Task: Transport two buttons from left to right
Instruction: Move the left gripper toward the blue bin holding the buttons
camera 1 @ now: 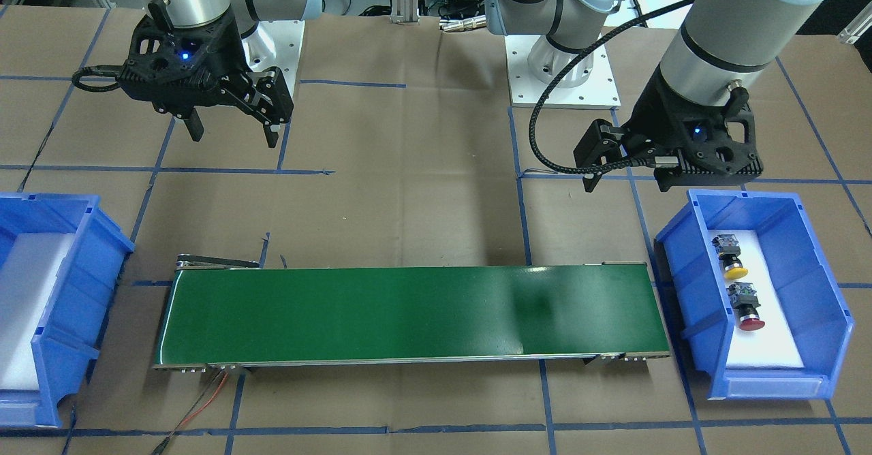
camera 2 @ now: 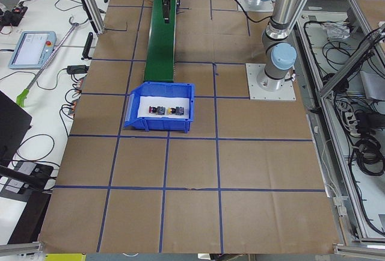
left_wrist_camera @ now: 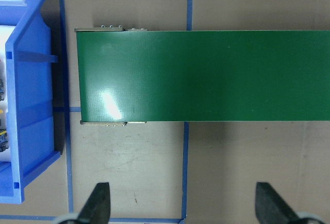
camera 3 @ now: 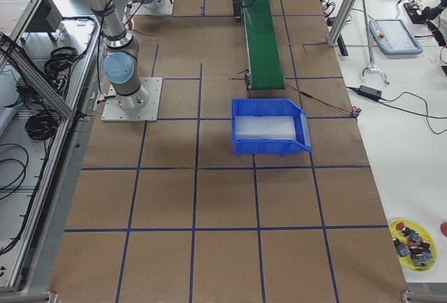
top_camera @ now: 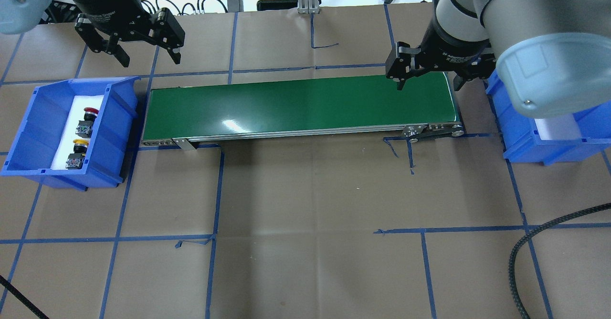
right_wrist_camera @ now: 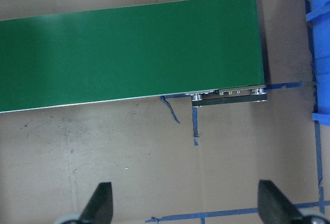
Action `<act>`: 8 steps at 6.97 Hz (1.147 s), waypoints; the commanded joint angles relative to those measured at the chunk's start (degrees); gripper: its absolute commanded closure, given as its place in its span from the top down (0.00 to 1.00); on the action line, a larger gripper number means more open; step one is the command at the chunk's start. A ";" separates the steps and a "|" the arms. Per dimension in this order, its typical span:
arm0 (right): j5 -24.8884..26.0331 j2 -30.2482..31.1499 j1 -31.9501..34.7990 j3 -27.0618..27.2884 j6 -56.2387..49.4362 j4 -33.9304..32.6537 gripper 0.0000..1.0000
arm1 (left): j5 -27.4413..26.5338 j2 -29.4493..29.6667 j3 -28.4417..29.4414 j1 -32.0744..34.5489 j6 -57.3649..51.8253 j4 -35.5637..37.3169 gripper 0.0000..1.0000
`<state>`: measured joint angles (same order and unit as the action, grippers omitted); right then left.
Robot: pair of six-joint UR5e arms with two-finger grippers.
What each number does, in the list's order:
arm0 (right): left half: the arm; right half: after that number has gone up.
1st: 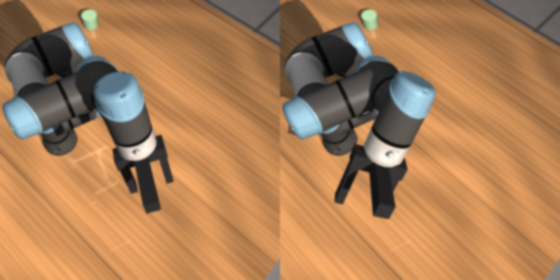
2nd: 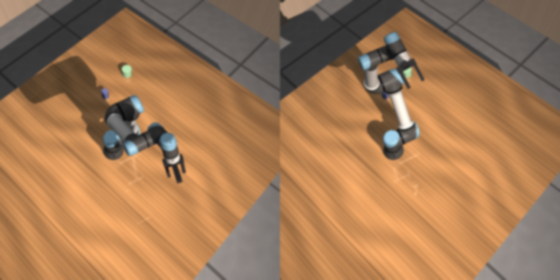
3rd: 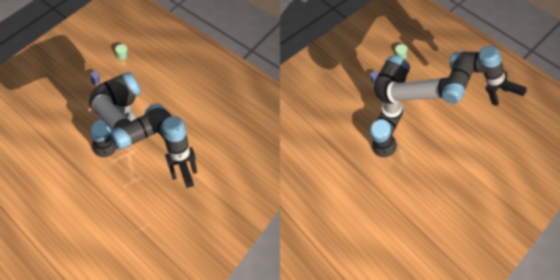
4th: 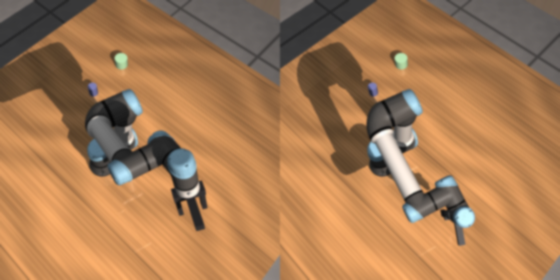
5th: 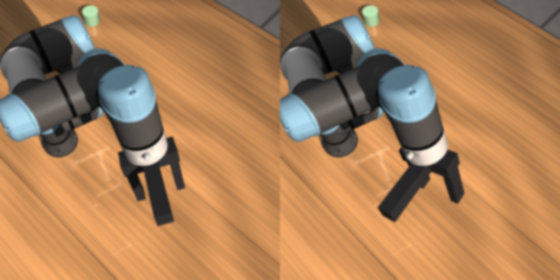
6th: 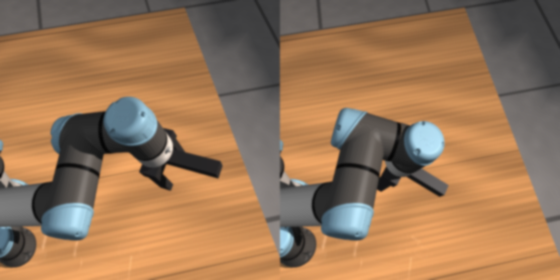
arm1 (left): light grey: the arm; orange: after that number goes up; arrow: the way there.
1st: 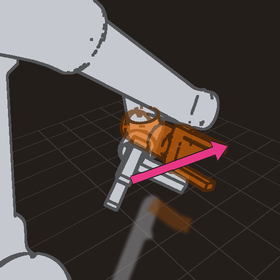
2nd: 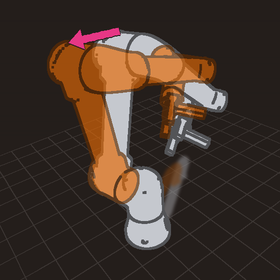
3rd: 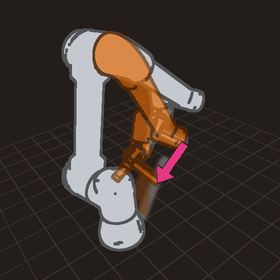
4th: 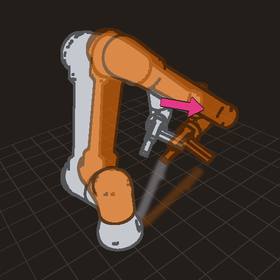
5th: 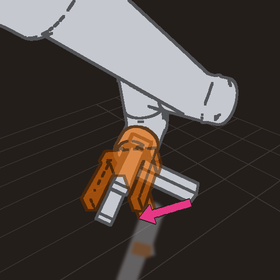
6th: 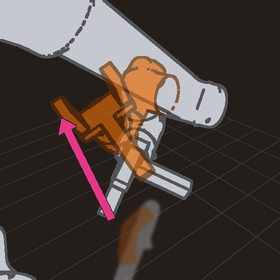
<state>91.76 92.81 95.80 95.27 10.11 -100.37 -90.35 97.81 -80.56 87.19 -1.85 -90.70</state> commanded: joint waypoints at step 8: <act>0.00 -0.08 0.44 0.53 0.00 0.09 1.00 | -0.27 0.10 -0.91 -1.49 -1.75 0.18 1.00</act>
<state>91.75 92.73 96.17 95.71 10.11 -100.29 -90.51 97.87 -81.36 86.48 -2.78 -90.56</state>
